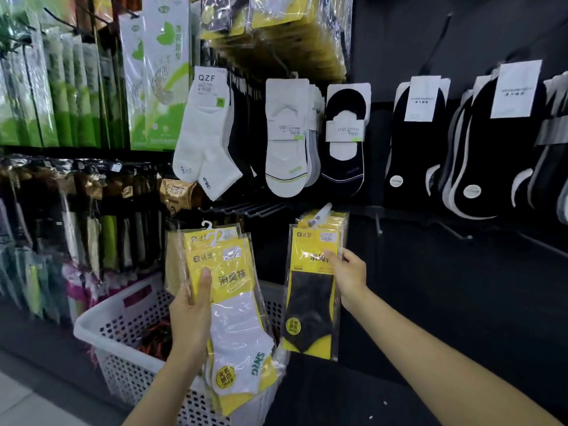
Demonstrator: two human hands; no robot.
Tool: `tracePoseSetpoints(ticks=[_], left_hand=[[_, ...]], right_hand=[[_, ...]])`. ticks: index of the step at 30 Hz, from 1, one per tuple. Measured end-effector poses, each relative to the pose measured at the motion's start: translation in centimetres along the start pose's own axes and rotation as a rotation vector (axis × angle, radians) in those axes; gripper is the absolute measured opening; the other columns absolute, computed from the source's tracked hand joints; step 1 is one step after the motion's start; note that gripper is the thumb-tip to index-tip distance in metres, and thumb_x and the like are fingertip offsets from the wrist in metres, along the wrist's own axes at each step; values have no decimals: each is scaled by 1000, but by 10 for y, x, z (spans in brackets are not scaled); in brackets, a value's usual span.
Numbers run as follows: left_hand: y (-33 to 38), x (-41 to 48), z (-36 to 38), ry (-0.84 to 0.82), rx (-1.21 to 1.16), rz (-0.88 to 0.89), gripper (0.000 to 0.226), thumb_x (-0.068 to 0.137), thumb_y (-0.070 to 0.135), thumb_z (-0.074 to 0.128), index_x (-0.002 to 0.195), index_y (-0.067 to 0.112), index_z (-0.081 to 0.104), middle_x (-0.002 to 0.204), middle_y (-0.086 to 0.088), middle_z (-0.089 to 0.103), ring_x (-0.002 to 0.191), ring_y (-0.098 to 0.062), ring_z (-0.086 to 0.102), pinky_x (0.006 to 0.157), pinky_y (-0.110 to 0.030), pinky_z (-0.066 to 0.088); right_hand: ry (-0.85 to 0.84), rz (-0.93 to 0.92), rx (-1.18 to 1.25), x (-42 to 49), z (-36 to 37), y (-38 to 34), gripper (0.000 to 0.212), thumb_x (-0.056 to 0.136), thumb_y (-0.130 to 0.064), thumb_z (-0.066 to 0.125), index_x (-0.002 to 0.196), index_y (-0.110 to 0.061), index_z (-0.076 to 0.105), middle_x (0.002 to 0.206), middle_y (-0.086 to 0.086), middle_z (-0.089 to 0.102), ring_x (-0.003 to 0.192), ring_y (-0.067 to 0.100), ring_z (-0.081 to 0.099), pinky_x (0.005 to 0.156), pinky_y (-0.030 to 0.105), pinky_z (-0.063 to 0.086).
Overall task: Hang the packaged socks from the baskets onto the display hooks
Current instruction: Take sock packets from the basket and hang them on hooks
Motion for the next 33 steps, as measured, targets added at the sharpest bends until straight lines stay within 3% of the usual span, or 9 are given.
tracePoseSetpoints(ticks=[7, 11, 13, 14, 16, 19, 23, 27, 33], left_hand=[[-2, -6, 13, -70, 56, 14, 9, 92, 42, 51, 84, 43, 49, 62, 49, 53, 60, 32, 47, 66, -13, 32], [0, -14, 19, -81, 47, 50, 45, 90, 44, 52, 84, -1, 48, 72, 4, 55, 48, 8, 52, 58, -25, 38], [3, -19, 21, -81, 37, 59, 52, 89, 43, 53, 91, -8, 44, 87, 4, 46, 57, -12, 54, 60, -41, 44], [3, -20, 22, -88, 29, 61, 52, 88, 45, 53, 89, -7, 48, 82, 0, 47, 56, -12, 54, 73, -38, 50], [4, -25, 27, -114, 21, 50, 42, 82, 50, 54, 71, 10, 58, 47, 1, 43, 41, 1, 45, 51, -5, 32], [2, -31, 35, -161, 5, 50, 43, 79, 54, 54, 68, 13, 56, 52, 17, 49, 49, 3, 43, 52, -9, 37], [9, -42, 47, -212, -65, 18, 38, 83, 48, 57, 96, 15, 69, 89, 4, 74, 81, -9, 69, 73, -24, 52], [20, -52, 55, -233, -108, 46, 31, 80, 44, 61, 94, 18, 70, 81, 9, 75, 71, -1, 69, 56, -10, 49], [24, -61, 59, -250, -143, 36, 30, 74, 42, 68, 94, 20, 70, 83, 7, 75, 74, -7, 72, 55, -13, 52]], right_hand=[[197, 99, 18, 22, -2, 16, 27, 78, -30, 77, 94, -12, 66, 100, 5, 68, 94, 20, 62, 88, 33, 52], [291, 101, 28, 14, -10, 19, 29, 83, -18, 73, 108, -8, 61, 108, 9, 65, 93, 20, 59, 80, 29, 48], [217, 68, 14, -1, -13, 16, 28, 86, -18, 69, 110, -7, 60, 104, 8, 64, 95, 21, 62, 79, 27, 50], [125, 47, 11, -11, -12, 13, 26, 88, -19, 67, 110, -7, 61, 101, 7, 65, 92, 20, 63, 77, 24, 53], [-97, 6, 4, -37, -8, 5, 20, 90, -21, 64, 106, -9, 64, 94, 4, 67, 82, 14, 64, 68, 18, 55], [-308, -64, -56, -74, -5, -6, 11, 89, -26, 65, 96, -18, 67, 92, 0, 69, 84, 14, 66, 71, 18, 56], [-318, -159, -68, -101, -5, -18, 25, 81, -22, 73, 102, -12, 65, 100, 9, 69, 95, 24, 64, 82, 34, 55], [-309, -175, -26, -107, -11, -27, 33, 77, -20, 77, 105, -13, 62, 92, 7, 61, 87, 17, 58, 86, 31, 52], [-370, -121, 62, -107, -20, -25, 20, 83, -19, 71, 102, -14, 65, 100, 3, 73, 96, 18, 70, 85, 37, 57]])
Point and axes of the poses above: each hand's wrist, its own x-axis towards the middle knuckle, its own z-axis out of the palm, y = z × x, the point moved 1 cm from there along x, towards the middle knuckle
